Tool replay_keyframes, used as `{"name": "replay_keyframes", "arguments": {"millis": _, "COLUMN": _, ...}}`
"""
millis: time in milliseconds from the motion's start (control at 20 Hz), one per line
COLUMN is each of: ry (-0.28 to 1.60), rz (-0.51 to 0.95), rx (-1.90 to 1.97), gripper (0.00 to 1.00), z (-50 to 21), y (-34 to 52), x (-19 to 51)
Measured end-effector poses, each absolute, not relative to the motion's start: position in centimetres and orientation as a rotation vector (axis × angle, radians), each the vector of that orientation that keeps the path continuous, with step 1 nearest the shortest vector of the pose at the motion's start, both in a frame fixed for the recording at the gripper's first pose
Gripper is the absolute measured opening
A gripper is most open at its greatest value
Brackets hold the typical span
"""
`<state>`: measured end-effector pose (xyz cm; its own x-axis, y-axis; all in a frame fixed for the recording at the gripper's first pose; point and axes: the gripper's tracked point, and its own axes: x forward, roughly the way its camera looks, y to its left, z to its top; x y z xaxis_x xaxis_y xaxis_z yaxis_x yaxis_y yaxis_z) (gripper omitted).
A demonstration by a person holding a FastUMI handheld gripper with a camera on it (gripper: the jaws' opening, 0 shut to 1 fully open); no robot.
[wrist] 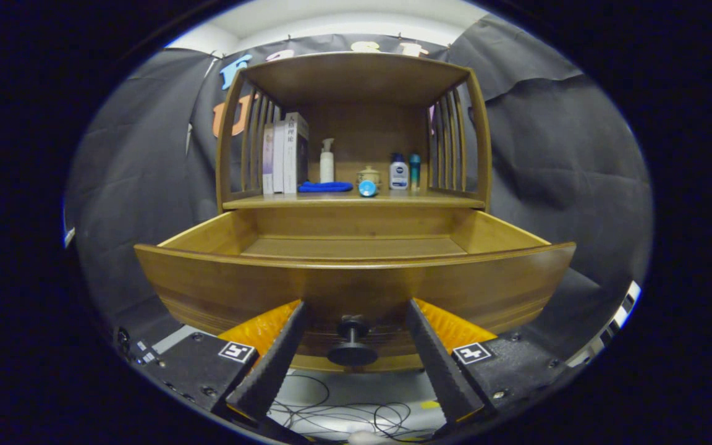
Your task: Pull open the drawer, take out the items inside it, and place them on the countertop above the cabinet.
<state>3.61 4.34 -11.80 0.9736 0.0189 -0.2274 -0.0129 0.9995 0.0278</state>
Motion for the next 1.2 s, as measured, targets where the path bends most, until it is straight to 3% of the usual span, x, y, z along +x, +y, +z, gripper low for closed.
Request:
{"name": "replay_keyframes", "arguments": {"millis": 500, "ry": 0.189, "rz": 0.043, "rx": 0.002, "gripper": 1.00, "z": -11.3, "y": 4.1, "x": 4.8}}
{"name": "replay_keyframes", "arguments": {"millis": 1200, "ry": 0.167, "rz": 0.020, "rx": -0.016, "gripper": 1.00, "z": -9.5, "y": 4.8, "x": 15.2}}
